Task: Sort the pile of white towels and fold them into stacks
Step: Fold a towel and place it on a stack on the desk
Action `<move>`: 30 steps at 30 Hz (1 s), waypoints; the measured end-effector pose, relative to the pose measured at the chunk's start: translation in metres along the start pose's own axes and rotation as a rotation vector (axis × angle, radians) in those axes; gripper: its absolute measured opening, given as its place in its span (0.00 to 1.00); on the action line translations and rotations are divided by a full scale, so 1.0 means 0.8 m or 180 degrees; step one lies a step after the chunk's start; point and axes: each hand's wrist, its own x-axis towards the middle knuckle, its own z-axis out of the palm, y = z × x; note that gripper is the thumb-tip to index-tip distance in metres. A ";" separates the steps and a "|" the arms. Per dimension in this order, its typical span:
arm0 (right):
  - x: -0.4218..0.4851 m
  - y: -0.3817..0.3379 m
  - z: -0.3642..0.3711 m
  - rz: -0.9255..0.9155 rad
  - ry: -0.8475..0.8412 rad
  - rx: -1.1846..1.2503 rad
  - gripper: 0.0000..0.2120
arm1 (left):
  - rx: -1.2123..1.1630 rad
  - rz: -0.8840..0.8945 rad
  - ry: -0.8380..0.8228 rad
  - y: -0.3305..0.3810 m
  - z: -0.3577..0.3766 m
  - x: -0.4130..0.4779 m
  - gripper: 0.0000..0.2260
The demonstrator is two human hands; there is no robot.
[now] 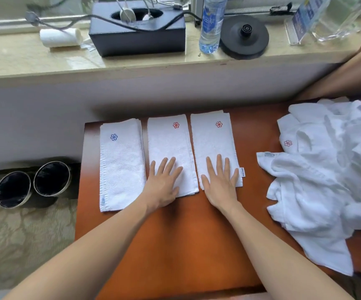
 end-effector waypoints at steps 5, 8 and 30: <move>-0.059 0.011 -0.035 -0.0140 -0.0041 0.0003 0.31 | -0.0025 -0.0102 0.0059 0.028 -0.034 -0.055 0.29; -0.107 0.011 -0.066 -0.0257 0.0047 0.0121 0.30 | -0.0081 -0.0058 0.0177 0.050 -0.062 -0.092 0.28; -0.389 0.307 -0.243 0.0677 0.1319 0.0589 0.26 | -0.0204 0.1682 0.1085 0.414 -0.150 -0.086 0.25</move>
